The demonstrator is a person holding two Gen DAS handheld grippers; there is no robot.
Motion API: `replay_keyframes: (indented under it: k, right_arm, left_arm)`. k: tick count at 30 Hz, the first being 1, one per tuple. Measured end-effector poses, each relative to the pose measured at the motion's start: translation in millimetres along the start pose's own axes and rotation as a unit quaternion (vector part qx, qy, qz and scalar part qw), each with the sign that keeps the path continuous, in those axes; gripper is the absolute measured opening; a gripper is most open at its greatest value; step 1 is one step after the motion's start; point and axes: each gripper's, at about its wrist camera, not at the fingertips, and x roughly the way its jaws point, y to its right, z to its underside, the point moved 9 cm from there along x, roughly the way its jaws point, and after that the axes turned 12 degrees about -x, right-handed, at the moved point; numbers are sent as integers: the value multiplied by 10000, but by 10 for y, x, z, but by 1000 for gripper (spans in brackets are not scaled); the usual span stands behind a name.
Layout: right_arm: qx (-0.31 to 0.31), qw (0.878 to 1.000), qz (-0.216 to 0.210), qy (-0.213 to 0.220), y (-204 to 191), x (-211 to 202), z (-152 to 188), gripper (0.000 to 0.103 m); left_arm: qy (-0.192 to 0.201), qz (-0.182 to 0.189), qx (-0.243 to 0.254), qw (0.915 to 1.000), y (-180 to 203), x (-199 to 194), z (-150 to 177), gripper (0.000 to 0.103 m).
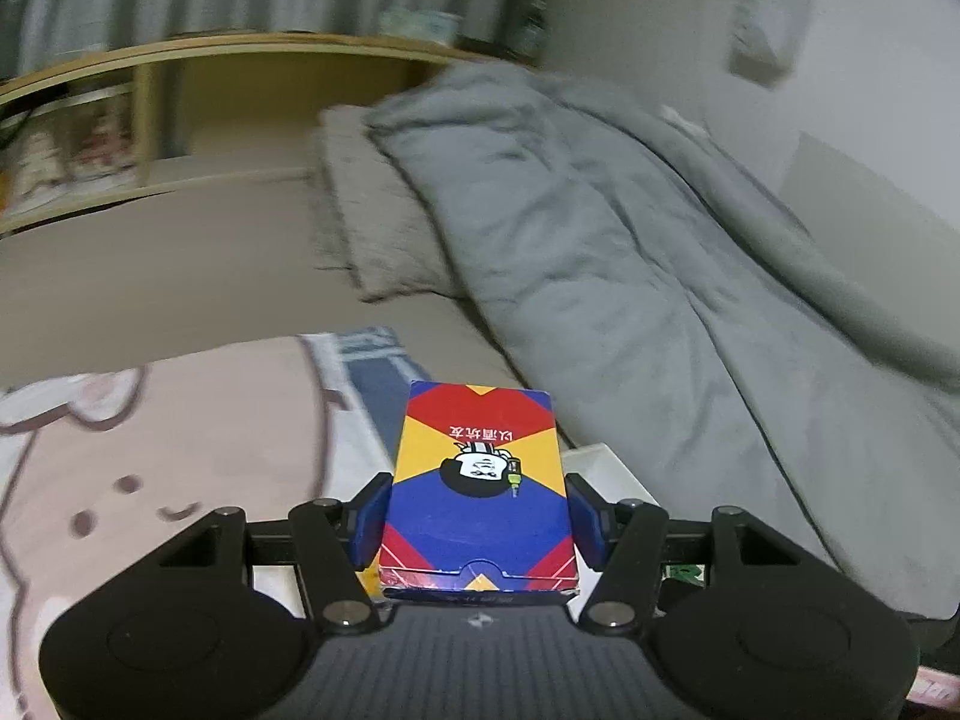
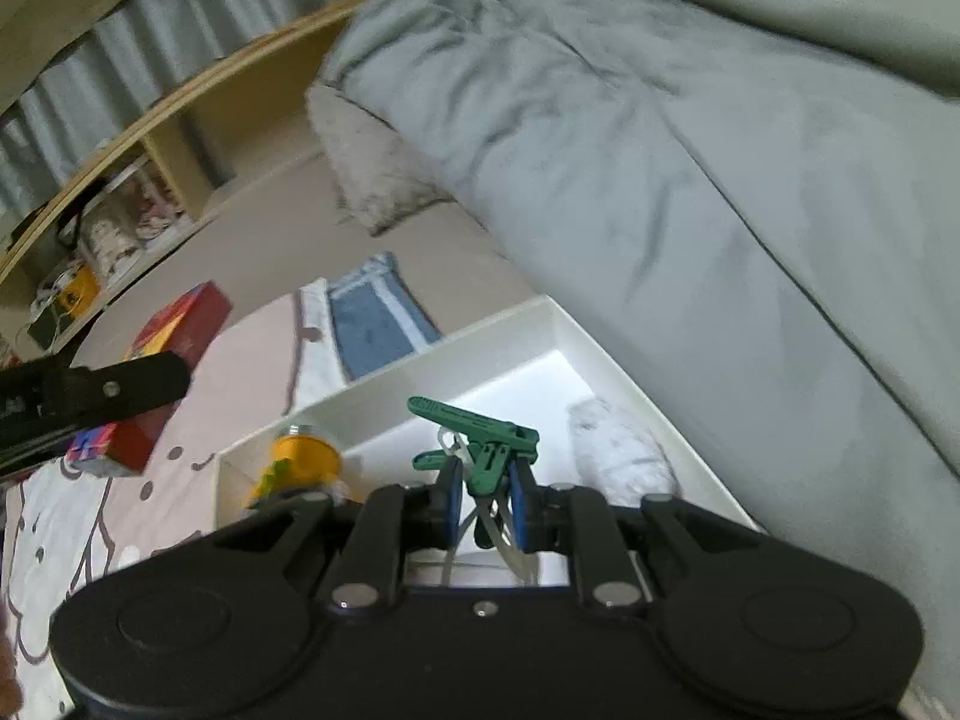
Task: Organize objects
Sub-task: 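Lower the card box into the tray with the left gripper while the right lowers the green clip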
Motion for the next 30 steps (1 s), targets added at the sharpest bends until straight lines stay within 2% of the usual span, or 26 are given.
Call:
replay_keyframes:
  k: [4, 9, 12, 17, 19, 21, 22, 24, 26, 28, 30]
  right_arm:
    - [325, 9993, -60, -153, 162, 92, 72, 17]
    - [453, 9984, -121, -328, 204, 218, 142, 17]
    - [498, 9979, -148, -392, 211, 276, 151, 17]
    - [341, 9981, -148, -495, 173, 331, 155, 17]
    - [161, 9985, 55, -514, 183, 319, 150, 17]
    - [148, 9985, 133, -507, 215, 302, 136, 17]
    - [197, 9985, 105, -507, 232, 298, 138, 17]
    - [278, 9983, 18, -521, 244, 307, 148, 17]
    - [374, 9979, -157, -498, 235, 325, 148, 18]
    - [514, 9972, -345, -426, 223, 335, 139, 22]
    - [585, 9970, -324, -395, 232, 339, 130, 40]
  left_arm:
    - [-351, 329, 399, 9980, 253, 341, 112, 60]
    - [-729, 624, 860, 9917, 477, 705, 219, 60]
    - [-946, 728, 1112, 9866, 525, 885, 257, 60]
    - [-1384, 1114, 1407, 9740, 548, 1042, 340, 61]
    - [-1424, 1038, 1419, 9741, 497, 1102, 345, 61]
    - [-1402, 798, 1372, 9773, 412, 1172, 334, 72]
    - [-1340, 579, 1348, 9801, 357, 1190, 313, 82]
    - [-1268, 361, 1285, 9829, 274, 1181, 294, 83]
    - [-1275, 349, 1210, 9838, 228, 1140, 306, 83]
    - [-1261, 319, 1188, 9844, 198, 1095, 315, 83]
    - [-1258, 283, 1179, 9846, 176, 1053, 318, 83]
